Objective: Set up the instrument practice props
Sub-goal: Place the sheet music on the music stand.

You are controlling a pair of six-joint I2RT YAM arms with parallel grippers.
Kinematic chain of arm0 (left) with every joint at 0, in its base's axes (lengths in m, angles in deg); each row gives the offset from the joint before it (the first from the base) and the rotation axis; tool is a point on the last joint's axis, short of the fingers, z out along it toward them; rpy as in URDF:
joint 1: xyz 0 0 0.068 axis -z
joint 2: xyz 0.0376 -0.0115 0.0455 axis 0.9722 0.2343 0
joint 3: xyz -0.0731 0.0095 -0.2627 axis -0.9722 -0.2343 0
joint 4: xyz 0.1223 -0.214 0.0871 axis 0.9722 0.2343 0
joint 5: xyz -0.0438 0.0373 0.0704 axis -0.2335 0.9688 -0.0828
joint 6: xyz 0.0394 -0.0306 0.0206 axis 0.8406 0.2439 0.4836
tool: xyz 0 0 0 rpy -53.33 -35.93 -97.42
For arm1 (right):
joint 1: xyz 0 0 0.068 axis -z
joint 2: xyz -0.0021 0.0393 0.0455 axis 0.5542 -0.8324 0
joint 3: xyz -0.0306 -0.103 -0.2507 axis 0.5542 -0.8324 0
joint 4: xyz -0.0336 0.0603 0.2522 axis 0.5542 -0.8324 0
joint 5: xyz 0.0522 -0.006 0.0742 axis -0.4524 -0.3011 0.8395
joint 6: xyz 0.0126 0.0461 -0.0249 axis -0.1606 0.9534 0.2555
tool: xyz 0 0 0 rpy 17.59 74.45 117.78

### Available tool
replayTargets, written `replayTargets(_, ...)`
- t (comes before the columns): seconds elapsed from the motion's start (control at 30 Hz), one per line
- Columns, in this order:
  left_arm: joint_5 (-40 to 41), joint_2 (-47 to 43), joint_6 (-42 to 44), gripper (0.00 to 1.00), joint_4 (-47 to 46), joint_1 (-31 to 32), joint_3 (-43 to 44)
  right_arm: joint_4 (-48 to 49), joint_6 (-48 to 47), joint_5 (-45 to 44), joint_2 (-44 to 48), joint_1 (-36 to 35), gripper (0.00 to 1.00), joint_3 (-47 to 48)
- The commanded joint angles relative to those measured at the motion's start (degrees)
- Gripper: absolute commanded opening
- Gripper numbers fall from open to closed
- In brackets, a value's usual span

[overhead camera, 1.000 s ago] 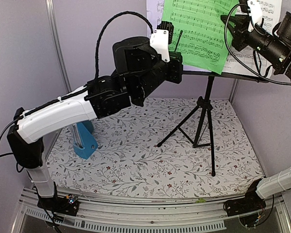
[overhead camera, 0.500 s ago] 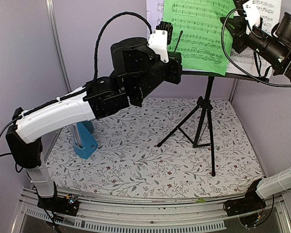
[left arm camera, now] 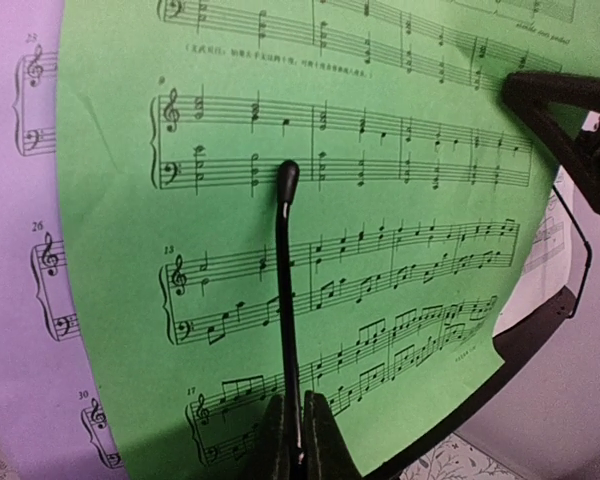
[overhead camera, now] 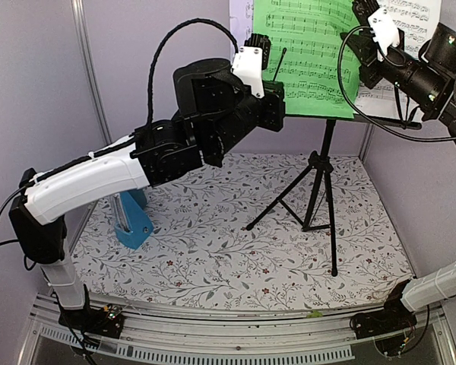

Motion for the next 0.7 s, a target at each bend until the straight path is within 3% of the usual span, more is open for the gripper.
replayTargets(0.0,-0.60,-0.93,0.73,0.00,0.89,-1.01,-1.10,2.41,-2.43,-0.44,0.50,0.35,0.00,-1.36)
replayTargets(0.67,-0.73,-0.75,0.41,0.00,1.50,-1.05,-0.75,10.35,-3.97,-4.10,2.07,0.37,0.00,-2.55)
